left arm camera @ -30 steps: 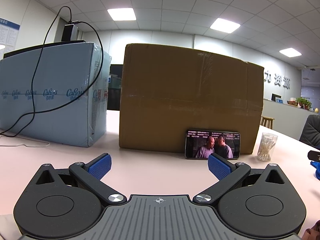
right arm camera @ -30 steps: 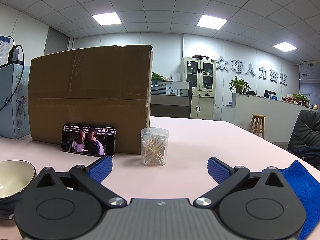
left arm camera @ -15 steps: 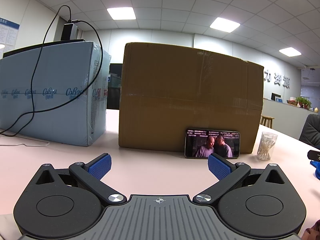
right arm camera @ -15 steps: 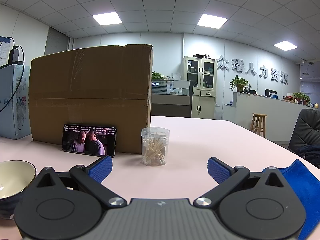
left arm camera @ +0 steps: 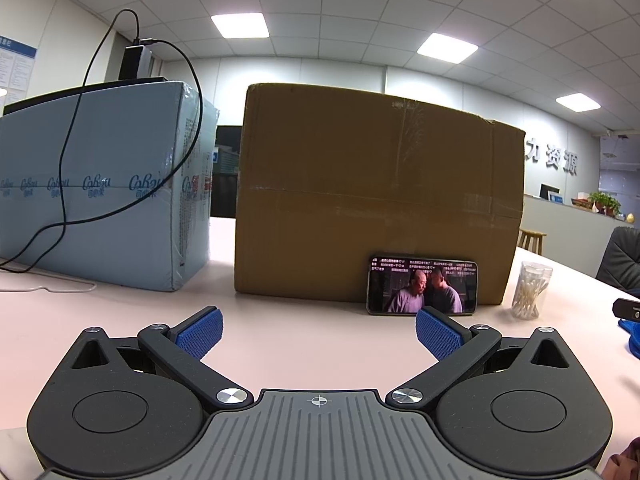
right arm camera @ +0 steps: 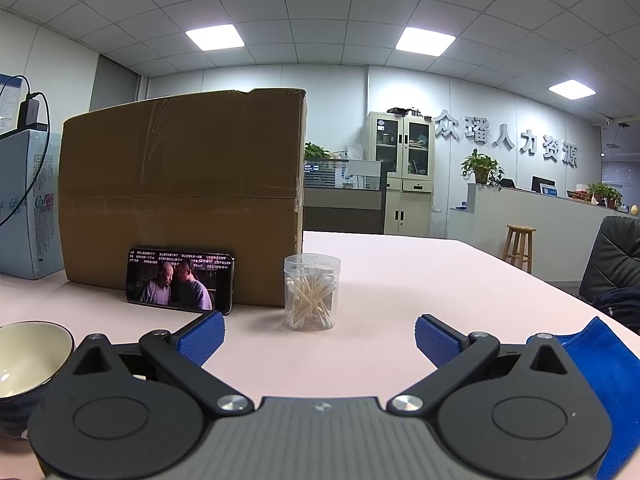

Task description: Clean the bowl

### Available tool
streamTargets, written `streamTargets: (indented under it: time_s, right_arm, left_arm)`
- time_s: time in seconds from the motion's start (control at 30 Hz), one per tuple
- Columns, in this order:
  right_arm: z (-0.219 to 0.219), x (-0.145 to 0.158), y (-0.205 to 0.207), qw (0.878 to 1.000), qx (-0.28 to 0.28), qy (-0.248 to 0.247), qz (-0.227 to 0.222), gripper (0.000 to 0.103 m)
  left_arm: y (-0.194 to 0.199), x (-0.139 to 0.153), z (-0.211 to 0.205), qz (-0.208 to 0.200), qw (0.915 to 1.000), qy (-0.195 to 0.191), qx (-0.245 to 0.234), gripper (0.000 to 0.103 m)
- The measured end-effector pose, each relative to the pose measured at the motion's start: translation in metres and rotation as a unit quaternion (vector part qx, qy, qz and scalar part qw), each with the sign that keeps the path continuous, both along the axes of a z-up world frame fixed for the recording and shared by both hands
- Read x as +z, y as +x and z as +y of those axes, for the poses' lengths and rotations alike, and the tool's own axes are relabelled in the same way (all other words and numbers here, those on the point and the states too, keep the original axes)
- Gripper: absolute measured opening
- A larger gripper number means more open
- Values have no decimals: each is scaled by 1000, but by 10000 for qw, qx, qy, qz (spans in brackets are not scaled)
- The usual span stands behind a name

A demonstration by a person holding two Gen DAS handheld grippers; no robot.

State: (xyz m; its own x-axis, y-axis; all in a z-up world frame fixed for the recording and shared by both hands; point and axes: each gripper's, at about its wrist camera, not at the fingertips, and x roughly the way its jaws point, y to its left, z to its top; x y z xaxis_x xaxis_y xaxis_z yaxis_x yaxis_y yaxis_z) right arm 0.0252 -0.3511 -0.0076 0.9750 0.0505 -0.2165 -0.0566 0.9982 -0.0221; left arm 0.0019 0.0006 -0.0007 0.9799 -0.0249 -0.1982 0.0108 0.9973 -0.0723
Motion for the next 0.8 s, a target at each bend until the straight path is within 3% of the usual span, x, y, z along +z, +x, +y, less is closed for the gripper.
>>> streamTargets:
  time_s: [0.8]
  right_arm:
    - [-3,-1,5,9996,-68,90,241,103]
  left_arm:
    - [0,1,1,21,10000,-11,-13,103]
